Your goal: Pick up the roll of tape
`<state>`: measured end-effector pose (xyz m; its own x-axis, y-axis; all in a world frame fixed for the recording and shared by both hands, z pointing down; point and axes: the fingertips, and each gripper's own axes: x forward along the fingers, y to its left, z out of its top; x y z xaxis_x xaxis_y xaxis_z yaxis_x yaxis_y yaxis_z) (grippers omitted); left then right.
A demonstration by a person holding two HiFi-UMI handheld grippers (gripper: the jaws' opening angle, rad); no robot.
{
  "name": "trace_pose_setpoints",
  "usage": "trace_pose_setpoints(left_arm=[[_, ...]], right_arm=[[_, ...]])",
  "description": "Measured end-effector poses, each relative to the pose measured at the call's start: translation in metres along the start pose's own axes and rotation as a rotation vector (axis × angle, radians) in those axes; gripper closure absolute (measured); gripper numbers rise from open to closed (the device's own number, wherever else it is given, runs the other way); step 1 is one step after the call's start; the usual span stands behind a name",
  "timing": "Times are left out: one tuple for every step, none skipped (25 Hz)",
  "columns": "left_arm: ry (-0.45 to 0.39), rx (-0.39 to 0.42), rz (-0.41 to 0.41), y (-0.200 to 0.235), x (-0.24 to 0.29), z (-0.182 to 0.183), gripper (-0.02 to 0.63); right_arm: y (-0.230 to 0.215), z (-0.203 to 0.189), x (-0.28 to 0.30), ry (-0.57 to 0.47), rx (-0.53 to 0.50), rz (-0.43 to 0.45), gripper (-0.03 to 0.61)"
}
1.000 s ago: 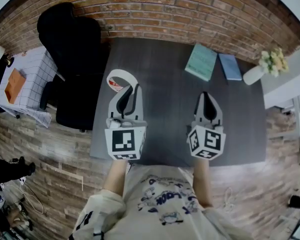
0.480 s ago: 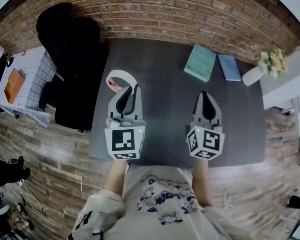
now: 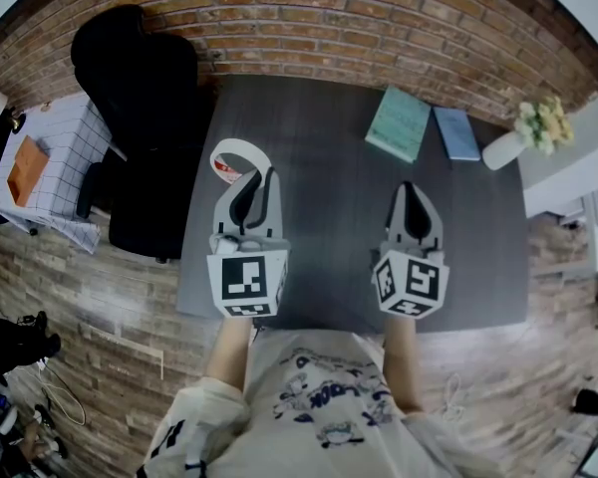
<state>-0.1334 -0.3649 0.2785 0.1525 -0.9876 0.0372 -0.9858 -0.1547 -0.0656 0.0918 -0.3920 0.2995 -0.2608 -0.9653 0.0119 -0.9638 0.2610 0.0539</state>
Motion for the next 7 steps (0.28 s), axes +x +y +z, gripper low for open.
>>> trace_pose_setpoints(left_arm=[[0.001, 0.009, -0.001, 0.0002, 0.0001, -0.0004, 0.577], [0.001, 0.014, -0.001, 0.0005, 0.0000, -0.0005, 0.577], [0.001, 0.015, 0.000, 0.0010, -0.0003, -0.0004, 0.577], [0.000, 0.012, 0.001, 0.0015, -0.0008, -0.0001, 0.577], [-0.001, 0.008, 0.002, 0.0019, -0.0013, 0.0002, 0.575], [-0.003, 0.001, 0.004, 0.0022, -0.0017, 0.0006, 0.577], [-0.005, -0.005, 0.006, 0.0024, -0.0021, 0.0010, 0.577]], right_arm=[[-0.0007, -0.0001, -0.0003, 0.001, 0.000, -0.001, 0.575], [-0.0011, -0.0004, -0.0005, 0.003, 0.001, -0.003, 0.574], [-0.0011, -0.0005, -0.0007, 0.003, 0.002, -0.004, 0.575], [-0.0008, -0.0003, -0.0010, 0.003, 0.002, -0.004, 0.574], [-0.0005, 0.0001, -0.0013, 0.001, 0.003, -0.005, 0.574], [-0.0002, 0.0007, -0.0016, -0.001, 0.003, -0.005, 0.574], [0.0002, 0.0012, -0.0019, -0.003, 0.004, -0.005, 0.575]])
